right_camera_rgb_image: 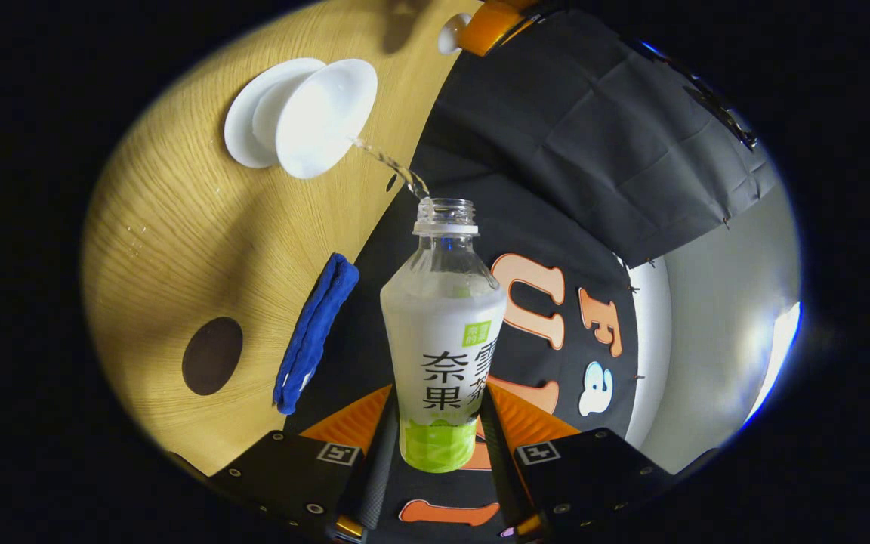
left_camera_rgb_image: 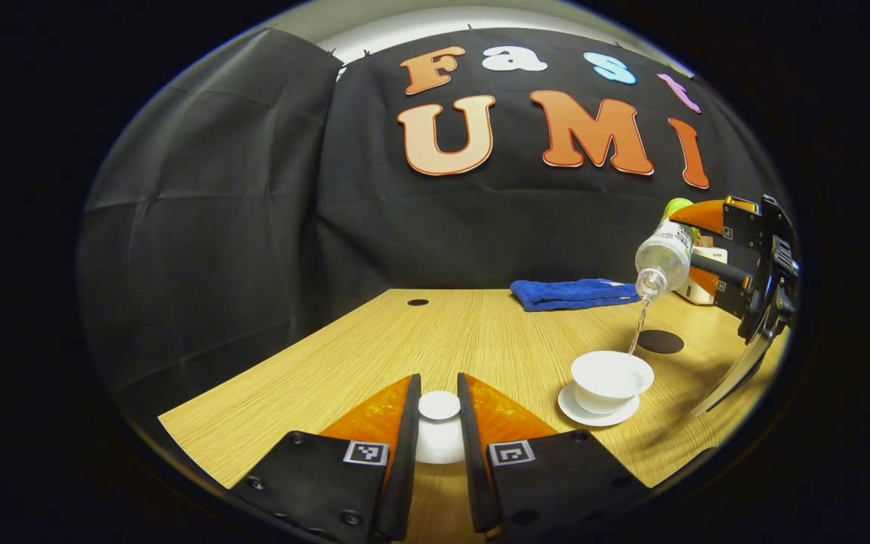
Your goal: Open the teacup lid with one hand, grasp the water bottle and pour water into the teacup with the other hand; after pouring, place the water bottle on the coaster and then close the teacup lid.
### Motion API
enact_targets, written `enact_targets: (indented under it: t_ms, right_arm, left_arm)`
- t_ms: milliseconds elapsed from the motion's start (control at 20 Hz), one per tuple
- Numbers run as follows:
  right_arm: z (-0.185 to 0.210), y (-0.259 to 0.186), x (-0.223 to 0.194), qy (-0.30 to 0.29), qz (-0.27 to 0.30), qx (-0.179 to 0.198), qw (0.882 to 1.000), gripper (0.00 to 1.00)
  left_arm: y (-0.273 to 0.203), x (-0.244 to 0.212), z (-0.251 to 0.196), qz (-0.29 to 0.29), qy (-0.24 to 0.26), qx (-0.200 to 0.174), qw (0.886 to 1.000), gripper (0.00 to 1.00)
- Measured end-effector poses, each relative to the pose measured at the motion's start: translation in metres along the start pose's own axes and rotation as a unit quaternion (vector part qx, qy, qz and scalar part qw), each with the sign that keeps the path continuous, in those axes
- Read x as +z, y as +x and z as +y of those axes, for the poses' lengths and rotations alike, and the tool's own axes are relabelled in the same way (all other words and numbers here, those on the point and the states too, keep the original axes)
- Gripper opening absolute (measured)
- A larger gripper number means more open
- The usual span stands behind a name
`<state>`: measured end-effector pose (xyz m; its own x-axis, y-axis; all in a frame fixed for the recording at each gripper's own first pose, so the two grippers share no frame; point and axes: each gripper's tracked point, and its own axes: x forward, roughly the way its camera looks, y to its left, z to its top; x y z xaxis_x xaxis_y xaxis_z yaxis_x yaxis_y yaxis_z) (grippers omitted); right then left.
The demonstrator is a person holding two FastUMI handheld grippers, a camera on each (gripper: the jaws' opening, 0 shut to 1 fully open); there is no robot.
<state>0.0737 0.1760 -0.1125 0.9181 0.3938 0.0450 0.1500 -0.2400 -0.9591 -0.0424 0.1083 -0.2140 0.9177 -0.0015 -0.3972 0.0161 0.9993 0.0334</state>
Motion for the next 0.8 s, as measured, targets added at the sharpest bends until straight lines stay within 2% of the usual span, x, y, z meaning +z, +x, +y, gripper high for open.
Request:
enact_targets:
  t_ms: [50,350,400,450,700,750,800]
  right_arm:
    - [-0.0005,0.0002,-0.0004,-0.004,0.001,-0.004,1.0,0.6]
    - [-0.0025,0.0006,0.0016,-0.042,-0.012,-0.022,0.999,0.61]
    - [-0.0036,0.0012,0.0015,-0.047,-0.017,-0.022,0.999,0.58]
    - [-0.0046,0.0012,0.0018,-0.053,-0.02,-0.024,0.998,0.6]
    - [-0.0056,0.0037,0.0012,-0.082,-0.036,-0.022,0.996,0.6]
    - [-0.0074,0.005,0.0007,-0.088,-0.039,-0.024,0.995,0.63]
    - [-0.0082,0.0056,0.0005,-0.095,-0.041,-0.028,0.994,0.61]
  left_arm:
    - [0.0008,0.0005,0.0008,-0.001,-0.001,0.0,1.0,0.34]
    - [0.0003,-0.0003,0.0009,-0.002,-0.003,0.001,1.0,0.34]
    - [0.0001,0.0003,0.0011,-0.002,-0.004,0.001,1.0,0.34]
    - [0.0002,0.0001,0.0011,-0.003,-0.004,0.001,1.0,0.31]
    - [-0.001,-0.0002,0.0021,-0.002,-0.007,0.004,1.0,0.34]
    - [-0.0007,-0.0005,0.0016,-0.002,-0.008,0.003,1.0,0.34]
    - [-0.0011,-0.0012,0.0022,0.0,-0.008,0.004,1.0,0.34]
